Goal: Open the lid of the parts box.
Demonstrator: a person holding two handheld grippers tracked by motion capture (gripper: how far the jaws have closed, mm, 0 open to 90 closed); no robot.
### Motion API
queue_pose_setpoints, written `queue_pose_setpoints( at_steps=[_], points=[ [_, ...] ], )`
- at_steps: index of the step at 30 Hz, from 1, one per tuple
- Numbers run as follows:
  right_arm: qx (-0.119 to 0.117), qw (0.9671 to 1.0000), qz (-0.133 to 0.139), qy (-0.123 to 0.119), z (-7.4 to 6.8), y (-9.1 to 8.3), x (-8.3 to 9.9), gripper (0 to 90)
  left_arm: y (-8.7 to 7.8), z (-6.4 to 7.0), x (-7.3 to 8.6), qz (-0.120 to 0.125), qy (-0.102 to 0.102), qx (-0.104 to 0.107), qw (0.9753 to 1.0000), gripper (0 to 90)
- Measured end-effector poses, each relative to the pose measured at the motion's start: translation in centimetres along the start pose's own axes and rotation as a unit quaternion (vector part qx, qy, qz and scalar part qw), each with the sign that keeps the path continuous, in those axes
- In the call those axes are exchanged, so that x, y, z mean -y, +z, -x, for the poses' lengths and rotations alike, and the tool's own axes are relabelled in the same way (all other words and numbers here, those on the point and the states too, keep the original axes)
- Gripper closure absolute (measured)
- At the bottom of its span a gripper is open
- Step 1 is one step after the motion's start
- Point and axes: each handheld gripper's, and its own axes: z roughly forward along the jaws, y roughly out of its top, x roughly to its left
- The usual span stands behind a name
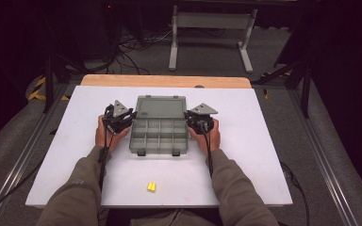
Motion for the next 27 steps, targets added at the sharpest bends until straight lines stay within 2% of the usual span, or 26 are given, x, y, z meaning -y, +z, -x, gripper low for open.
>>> queue_pose_setpoints(
  at_steps=[5,9,12,19,22,24,26,27],
  points=[
    [0.007,1.0,-0.001,-0.003,0.0,-0.1,-0.1,74.8,-0.3,-0.1,-0.1,0.0,-0.002,-0.002,1.0,71.1],
    [0.013,0.9999,0.002,0.007,0.3,-0.3,0.0,67.3,-0.7,-0.1,-0.2,0.015,-0.009,0.006,0.9998,69.9],
    [0.018,0.9997,0.015,0.012,0.4,-0.8,-0.1,66.1,-1.1,0.0,-0.4,0.026,-0.008,0.009,0.9996,69.1],
    [0.016,0.9994,0.029,0.004,0.4,-1.9,-0.6,62.0,-2.6,0.1,-0.8,0.056,-0.009,0.014,0.9983,68.2],
    [0.002,0.9991,0.043,0.003,0.4,-2.5,-0.7,60.0,-3.3,0.2,-0.9,0.06,0.001,0.013,0.9981,67.5],
    [-0.02,0.9984,0.054,0.002,0.3,-2.9,-0.5,58.9,-3.9,0.3,-0.9,0.066,0.011,0.018,0.9976,66.8],
    [-0.033,0.9976,0.061,-0.007,0.1,-3.3,-0.4,58.2,-4.1,0.4,-0.9,0.066,0.015,0.019,0.9975,66.1],
    [-0.035,0.9968,0.069,-0.017,-0.1,-3.7,-0.5,58.2,-4.6,0.8,-0.9,0.067,0.026,0.021,0.9972,65.9]
  ],
)
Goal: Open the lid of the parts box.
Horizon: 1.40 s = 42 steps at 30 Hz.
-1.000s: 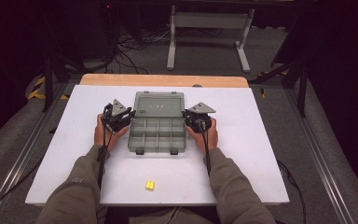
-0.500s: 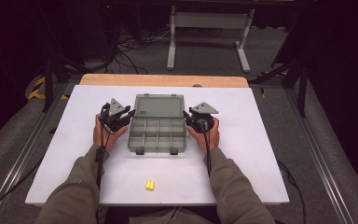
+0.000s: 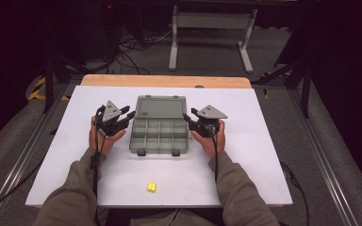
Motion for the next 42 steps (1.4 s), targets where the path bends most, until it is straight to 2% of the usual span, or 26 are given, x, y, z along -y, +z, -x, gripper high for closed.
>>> queue_pose_setpoints(
  at_steps=[6,13,16,22,32,42],
  points=[
    [-0.007,0.9998,0.003,-0.016,-0.4,-0.3,-0.1,57.3,-1.0,0.4,0.0,0.006,0.014,0.002,0.9999,64.2],
    [-0.011,0.9996,0.01,-0.024,-0.8,-1.0,-0.2,54.8,-2.5,0.9,0.0,0.025,0.027,0.019,0.9991,60.1],
    [-0.023,0.9995,0.013,-0.016,-0.9,-1.6,-0.3,54.2,-2.9,1.3,0.1,0.031,0.037,0.025,0.9985,58.0],
    [-0.037,0.9986,0.014,-0.034,-1.8,-2.1,-0.9,53.3,-3.8,2.2,0.1,0.039,0.057,0.036,0.997,53.5],
    [-0.056,0.9971,0.017,-0.048,-3.1,-3.0,-1.6,49.2,-4.8,2.4,0.3,0.048,0.057,0.044,0.9962,46.4],
    [-0.075,0.995,0.012,-0.065,-4.2,-3.9,-1.9,44.0,-5.7,2.9,0.5,0.051,0.068,0.05,0.9951,41.1]
  ],
)
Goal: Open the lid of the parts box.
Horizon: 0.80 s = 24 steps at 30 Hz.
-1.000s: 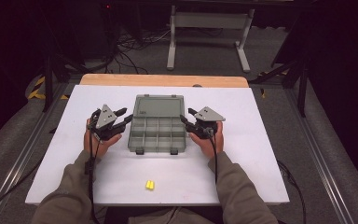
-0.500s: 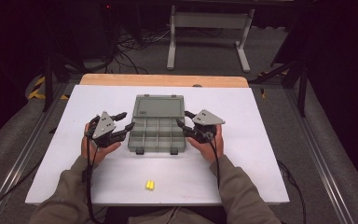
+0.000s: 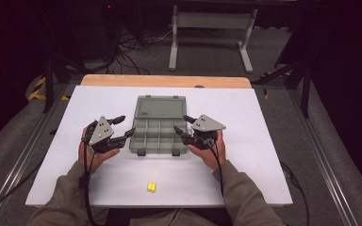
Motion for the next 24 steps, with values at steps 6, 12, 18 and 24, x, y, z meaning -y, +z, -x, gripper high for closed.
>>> queue_pose_setpoints(
  at_steps=[6,12,18,24],
  points=[
    [-0.012,0.9999,-0.002,-0.01,-0.8,-0.5,-0.2,41.2,-0.4,0.7,0.0,0.0,0.009,0.008,0.9999,37.7],
    [-0.028,0.9992,-0.002,-0.03,-2.1,-0.9,-0.5,37.4,-0.9,1.3,0.0,-0.002,0.021,0.017,0.9996,33.5],
    [-0.045,0.9983,-0.003,-0.036,-3.0,-1.5,-0.5,33.9,-1.4,1.7,0.2,-0.001,0.026,0.027,0.9993,29.3],
    [-0.063,0.997,-0.011,-0.044,-3.9,-1.8,-0.5,29.3,-2.0,2.3,0.7,-0.008,0.031,0.033,0.999,26.0]
  ],
)
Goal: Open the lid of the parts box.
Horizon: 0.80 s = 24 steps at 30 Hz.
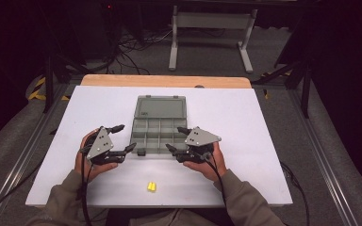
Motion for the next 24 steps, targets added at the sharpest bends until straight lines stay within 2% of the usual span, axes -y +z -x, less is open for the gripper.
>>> queue_pose_setpoints(
  at_steps=[2,5,10,15,18,21,22,24],
  points=[
    [-0.005,1.0,-0.006,0.0,-0.3,0.0,0.1,27.0,-0.2,0.1,0.2,0.001,0.001,0.002,1.0,25.4],
    [-0.011,0.9998,-0.015,0.0,-0.8,0.1,0.3,23.8,-0.5,0.2,0.6,0.003,-0.01,0.008,0.9999,24.0],
    [-0.026,0.9992,-0.029,-0.007,-1.7,0.2,0.5,21.2,-1.0,0.4,1.1,0.002,-0.016,0.012,0.9998,22.7],
    [-0.069,0.9965,-0.047,-0.004,-2.8,0.3,1.0,19.3,-1.6,0.9,1.8,-0.004,-0.019,0.013,0.9997,18.7],
    [-0.082,0.9948,-0.059,-0.006,-3.4,0.5,1.2,18.8,-2.0,1.1,2.4,-0.006,-0.03,0.01,0.9995,15.7],
    [-0.111,0.9907,-0.077,-0.014,-4.2,0.9,1.5,18.8,-2.5,1.3,3.0,-0.011,-0.042,0.008,0.999,13.2],
    [-0.127,0.9879,-0.086,-0.018,-4.7,1.1,1.6,19.6,-2.9,1.4,3.4,-0.017,-0.048,0.004,0.9987,11.7],
    [-0.149,0.9845,-0.092,-0.019,-5.2,1.2,1.7,21.8,-3.3,1.6,3.8,-0.018,-0.054,0.009,0.9983,8.6]
  ],
)
